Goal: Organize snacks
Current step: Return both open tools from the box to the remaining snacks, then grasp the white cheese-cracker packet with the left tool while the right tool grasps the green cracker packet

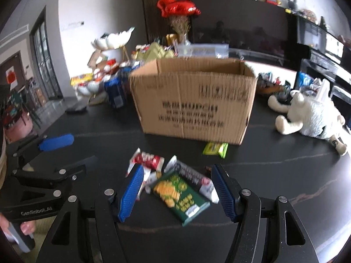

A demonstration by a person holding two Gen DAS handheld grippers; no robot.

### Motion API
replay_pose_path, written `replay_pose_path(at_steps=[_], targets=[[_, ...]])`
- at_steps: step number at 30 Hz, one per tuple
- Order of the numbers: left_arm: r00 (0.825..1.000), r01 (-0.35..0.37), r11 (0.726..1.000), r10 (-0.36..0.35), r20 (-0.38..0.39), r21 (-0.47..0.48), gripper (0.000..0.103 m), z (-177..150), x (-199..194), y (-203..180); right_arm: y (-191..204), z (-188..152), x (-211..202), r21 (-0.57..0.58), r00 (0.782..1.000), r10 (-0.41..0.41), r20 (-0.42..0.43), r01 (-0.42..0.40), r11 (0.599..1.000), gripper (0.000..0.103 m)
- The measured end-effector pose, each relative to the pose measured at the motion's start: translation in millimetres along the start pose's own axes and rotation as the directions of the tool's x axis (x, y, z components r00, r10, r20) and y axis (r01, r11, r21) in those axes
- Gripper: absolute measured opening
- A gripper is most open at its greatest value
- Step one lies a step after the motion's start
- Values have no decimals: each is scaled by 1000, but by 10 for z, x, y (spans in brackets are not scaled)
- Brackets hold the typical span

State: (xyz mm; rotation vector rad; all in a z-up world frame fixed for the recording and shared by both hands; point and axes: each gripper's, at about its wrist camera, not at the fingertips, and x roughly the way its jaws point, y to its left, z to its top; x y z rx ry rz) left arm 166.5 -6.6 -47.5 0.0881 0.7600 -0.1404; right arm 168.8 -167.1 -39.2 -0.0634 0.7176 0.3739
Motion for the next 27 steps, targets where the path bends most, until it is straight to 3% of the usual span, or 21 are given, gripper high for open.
replay_pose_path(at_steps=[14,27], targets=[[995,45,999,-42,-93,25,72,-175,356,-85,-72,-190,405,-35,987,69,-147,-74,997,65],[988,101,995,-101,-120,1,71,-222,656,-49,-71,-219,731,-116,967,79,-242,-110,987,65]])
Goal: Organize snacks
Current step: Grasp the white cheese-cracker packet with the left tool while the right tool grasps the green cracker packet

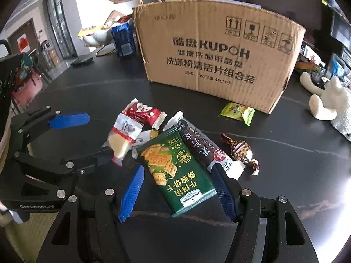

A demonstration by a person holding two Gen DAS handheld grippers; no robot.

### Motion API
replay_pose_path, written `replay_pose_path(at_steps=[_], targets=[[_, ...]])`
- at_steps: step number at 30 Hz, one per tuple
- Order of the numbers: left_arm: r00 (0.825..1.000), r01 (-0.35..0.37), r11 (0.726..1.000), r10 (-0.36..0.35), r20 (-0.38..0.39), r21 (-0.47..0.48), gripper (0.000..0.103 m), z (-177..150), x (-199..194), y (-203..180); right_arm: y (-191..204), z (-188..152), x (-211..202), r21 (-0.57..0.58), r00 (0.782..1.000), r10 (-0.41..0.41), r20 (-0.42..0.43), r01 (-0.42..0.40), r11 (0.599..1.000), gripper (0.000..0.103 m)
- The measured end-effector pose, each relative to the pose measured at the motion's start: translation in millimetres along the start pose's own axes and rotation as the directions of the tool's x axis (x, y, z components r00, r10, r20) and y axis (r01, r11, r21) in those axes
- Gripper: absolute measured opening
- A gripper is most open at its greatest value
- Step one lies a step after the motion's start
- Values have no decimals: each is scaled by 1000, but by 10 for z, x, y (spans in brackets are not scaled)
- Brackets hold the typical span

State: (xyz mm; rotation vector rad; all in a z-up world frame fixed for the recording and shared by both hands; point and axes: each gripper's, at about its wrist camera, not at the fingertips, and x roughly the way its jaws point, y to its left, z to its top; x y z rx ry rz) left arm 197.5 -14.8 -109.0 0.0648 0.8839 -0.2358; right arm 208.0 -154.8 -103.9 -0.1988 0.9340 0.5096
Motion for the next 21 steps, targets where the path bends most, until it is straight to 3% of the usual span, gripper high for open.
replay_pose_path(at_steps=[8,12,16,21], targets=[[999,35,999,-36,-26,-38,64,25,152,47,-42,8,144,11,999,4,-34,-4,1000,65],[997,58,997,-60,-44,-56,56,23,224,60,-52,12,183,22,999,13,-39,-12,1000,65],[996,71,996,-73,-50,-56,38,-2,252,46,-46,-18,178,22,999,18,-37,-17,1000,64],[995,85,995,-87,-48,-52,36,-27,236,26,-3,-32,161,13,999,26,-31,-25,1000,55]])
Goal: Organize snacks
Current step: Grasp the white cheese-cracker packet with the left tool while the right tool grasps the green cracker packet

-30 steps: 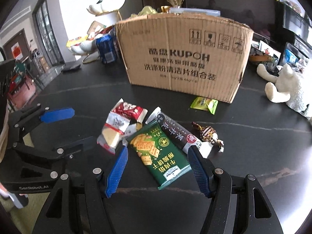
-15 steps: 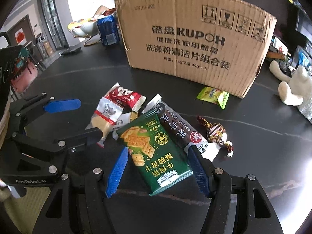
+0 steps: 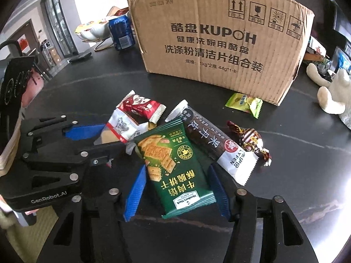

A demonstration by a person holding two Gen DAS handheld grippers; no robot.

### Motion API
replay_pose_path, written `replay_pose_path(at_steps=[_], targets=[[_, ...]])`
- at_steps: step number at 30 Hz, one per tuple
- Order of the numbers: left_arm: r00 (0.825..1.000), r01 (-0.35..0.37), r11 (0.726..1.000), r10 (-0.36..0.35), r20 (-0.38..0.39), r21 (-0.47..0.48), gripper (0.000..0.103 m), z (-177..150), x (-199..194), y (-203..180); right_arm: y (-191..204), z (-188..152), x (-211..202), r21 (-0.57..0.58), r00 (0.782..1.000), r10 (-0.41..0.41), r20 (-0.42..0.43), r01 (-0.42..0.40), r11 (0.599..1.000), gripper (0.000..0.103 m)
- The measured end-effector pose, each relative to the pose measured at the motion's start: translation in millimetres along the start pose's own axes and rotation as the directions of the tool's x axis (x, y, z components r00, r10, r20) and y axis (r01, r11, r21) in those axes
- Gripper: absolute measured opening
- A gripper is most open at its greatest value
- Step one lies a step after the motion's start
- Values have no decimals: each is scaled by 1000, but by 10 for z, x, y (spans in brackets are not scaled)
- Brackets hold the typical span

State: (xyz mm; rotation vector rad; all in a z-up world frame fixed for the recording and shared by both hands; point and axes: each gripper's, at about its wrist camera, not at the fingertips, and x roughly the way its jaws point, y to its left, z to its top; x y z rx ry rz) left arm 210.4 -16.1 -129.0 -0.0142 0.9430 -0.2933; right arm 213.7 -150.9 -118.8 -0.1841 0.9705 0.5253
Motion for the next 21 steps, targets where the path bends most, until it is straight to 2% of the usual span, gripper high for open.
replay_pose_path(at_steps=[5,21], targets=[[1000,-14,1000,14,18,5,36,-18,-68,-27,33,-12,-31,-7,1000,-7,13,7,1000,51],[996,-28,1000,29,80,-12,36,50,-419,-85,19,-10,-347,58,994,-20,106,14,998,51]])
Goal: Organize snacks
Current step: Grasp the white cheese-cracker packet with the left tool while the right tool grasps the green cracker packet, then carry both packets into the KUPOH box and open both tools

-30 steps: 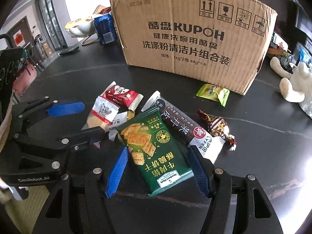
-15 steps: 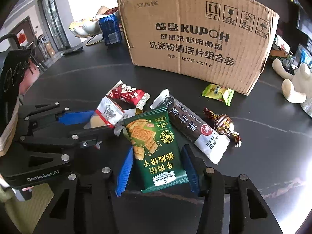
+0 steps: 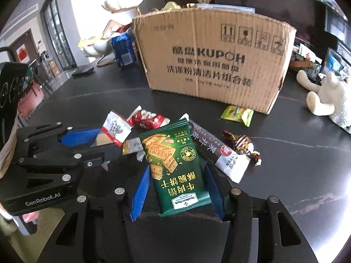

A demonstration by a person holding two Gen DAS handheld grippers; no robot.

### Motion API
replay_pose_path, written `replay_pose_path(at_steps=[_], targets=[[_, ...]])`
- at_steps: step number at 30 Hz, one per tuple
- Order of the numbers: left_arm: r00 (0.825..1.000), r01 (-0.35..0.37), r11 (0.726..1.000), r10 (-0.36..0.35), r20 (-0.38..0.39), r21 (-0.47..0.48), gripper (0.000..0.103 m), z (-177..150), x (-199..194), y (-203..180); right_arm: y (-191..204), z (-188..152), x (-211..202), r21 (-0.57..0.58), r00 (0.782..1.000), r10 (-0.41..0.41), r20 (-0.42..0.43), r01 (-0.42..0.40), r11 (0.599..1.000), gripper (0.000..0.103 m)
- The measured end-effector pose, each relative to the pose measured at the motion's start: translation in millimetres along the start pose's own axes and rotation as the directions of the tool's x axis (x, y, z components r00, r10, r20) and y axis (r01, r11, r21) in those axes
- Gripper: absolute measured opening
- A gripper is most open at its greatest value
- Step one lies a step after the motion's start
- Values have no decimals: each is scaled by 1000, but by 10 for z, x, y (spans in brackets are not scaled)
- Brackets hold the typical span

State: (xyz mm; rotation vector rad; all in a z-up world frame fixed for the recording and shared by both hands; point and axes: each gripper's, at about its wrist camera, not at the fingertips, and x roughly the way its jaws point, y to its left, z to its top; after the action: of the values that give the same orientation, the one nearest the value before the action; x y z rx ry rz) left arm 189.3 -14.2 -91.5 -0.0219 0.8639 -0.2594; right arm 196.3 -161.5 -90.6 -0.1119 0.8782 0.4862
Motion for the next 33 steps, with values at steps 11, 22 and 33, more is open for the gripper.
replay_pose_path(at_steps=[11,22,33], targets=[[997,-6,1000,6,81,4,36,234,-310,-5,49,194,-342,42,994,-38,107,33,999,51],[979,-2,999,-7,202,43,36,619,-663,-72,37,505,-763,89,968,-80,237,60,994,51],[968,2,998,-18,252,63,36,1004,-804,-63,-31,860,-952,111,946,-110,306,79,991,51]])
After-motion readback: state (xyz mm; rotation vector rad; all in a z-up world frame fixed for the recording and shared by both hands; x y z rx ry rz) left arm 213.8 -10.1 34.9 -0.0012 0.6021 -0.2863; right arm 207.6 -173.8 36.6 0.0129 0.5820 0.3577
